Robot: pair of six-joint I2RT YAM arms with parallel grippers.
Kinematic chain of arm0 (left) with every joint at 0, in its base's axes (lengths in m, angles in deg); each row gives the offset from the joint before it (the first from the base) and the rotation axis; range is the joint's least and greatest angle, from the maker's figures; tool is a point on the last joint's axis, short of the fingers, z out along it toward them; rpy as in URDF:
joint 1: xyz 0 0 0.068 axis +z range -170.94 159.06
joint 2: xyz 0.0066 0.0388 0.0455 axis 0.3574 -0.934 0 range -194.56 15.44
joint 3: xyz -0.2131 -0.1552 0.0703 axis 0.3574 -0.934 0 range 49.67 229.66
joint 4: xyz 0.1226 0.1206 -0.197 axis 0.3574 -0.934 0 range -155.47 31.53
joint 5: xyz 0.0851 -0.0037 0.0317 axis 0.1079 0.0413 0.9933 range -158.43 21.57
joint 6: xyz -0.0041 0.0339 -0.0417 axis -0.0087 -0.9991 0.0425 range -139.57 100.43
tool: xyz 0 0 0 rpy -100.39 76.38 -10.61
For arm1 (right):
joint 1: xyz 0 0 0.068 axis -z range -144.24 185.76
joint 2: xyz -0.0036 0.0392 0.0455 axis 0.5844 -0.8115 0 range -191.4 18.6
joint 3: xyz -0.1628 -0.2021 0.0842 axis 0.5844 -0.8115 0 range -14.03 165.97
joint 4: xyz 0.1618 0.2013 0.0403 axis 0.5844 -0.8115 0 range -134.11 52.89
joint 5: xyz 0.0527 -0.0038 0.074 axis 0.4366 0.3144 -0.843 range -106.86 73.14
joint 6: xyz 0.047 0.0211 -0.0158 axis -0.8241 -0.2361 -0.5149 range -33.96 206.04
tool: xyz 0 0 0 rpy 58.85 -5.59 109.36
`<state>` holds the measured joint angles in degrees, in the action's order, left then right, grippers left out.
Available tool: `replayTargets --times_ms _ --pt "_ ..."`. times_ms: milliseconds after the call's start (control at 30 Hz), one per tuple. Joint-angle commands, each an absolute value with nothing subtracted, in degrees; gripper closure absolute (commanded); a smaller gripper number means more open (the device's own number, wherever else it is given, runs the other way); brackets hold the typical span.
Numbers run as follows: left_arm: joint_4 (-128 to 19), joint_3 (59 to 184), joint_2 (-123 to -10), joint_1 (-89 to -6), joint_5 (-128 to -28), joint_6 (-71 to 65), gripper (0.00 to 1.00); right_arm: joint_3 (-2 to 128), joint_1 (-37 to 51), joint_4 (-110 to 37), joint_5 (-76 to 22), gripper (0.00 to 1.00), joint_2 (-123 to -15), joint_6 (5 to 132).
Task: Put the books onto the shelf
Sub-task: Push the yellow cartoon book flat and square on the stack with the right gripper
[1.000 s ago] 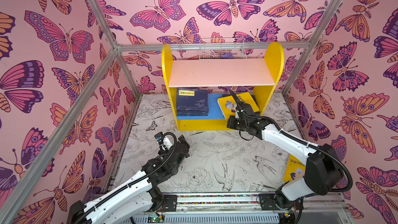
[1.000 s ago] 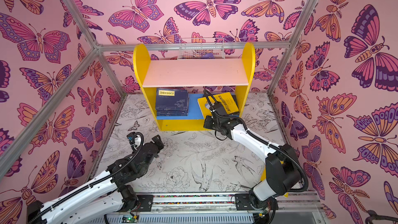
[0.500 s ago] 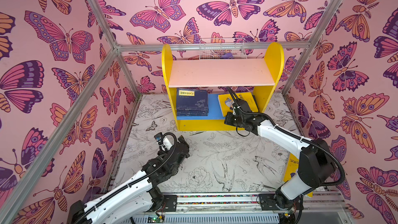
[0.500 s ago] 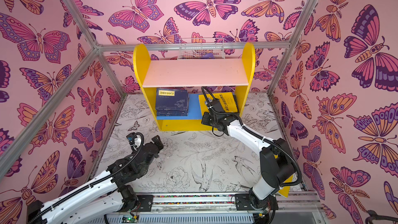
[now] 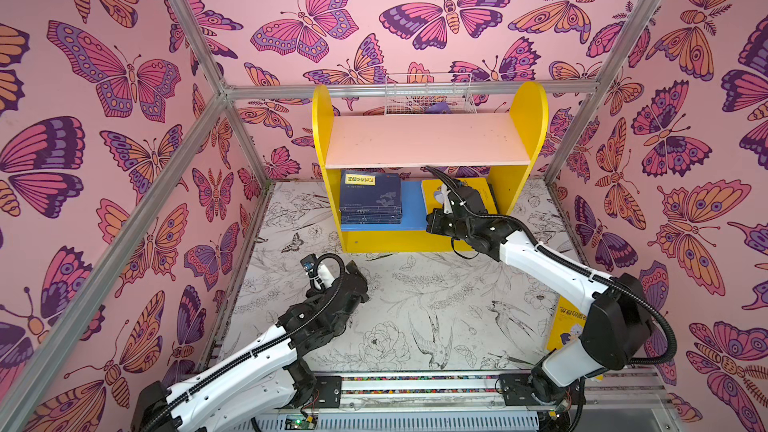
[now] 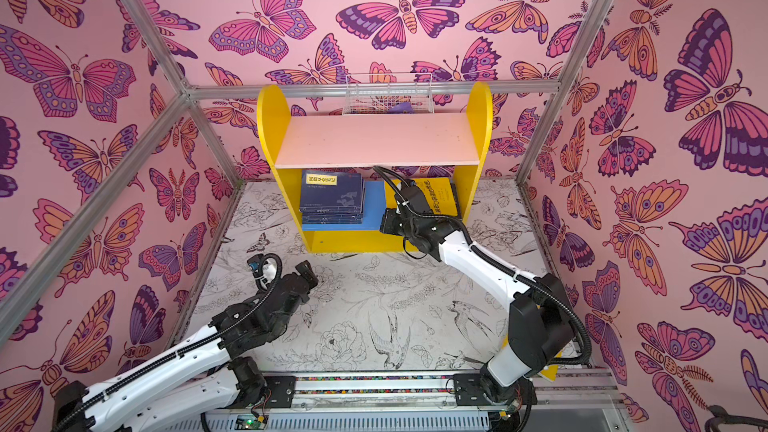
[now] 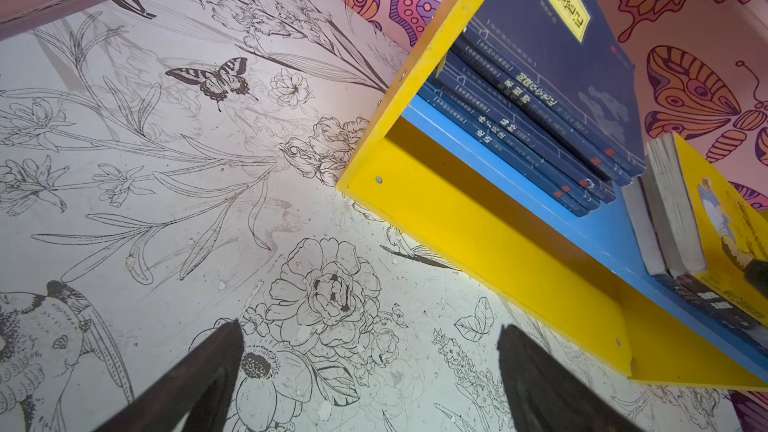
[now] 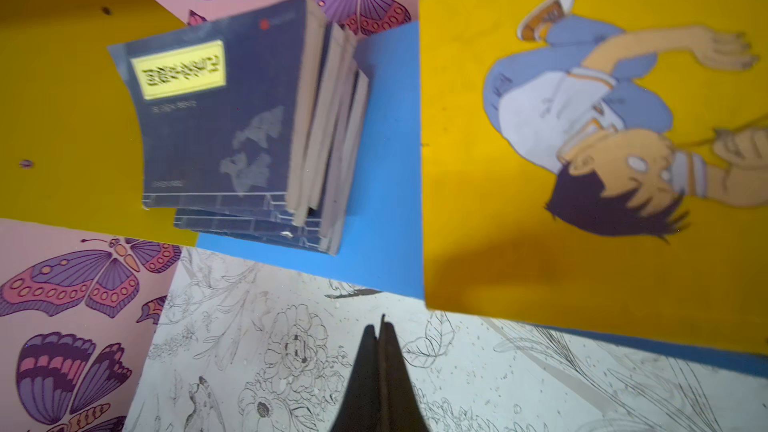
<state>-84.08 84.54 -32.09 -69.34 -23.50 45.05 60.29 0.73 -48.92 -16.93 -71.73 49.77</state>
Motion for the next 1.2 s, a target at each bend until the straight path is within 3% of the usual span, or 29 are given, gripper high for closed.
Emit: replayTargets --times_ms 0,300,667,933,1167 --pt "-85.63 85.96 -32.29 -69.64 -23.86 44.85 0.03 63.89 0.67 -48.54 -16.75 0.98 -73.99 51.99" --pt "-85.63 85.93 -32.31 -69.63 -23.96 44.85 0.03 72.19 0.25 -48.73 -13.36 0.98 -84.03 54.78" --pt "-85.59 85.96 -32.84 -69.63 -25.16 45.20 0.03 69.74 0.99 -50.88 2.28 0.98 -82.78 50.60" --pt "-85.34 86.96 -33.69 -69.63 -25.97 43.78 0.03 63.55 0.87 -41.87 -1.27 0.94 -76.28 51.01" --pt "-84.45 88.05 -35.46 -69.72 -26.90 41.15 0.03 53.55 1.62 -50.27 3.38 0.85 -60.26 49.38"
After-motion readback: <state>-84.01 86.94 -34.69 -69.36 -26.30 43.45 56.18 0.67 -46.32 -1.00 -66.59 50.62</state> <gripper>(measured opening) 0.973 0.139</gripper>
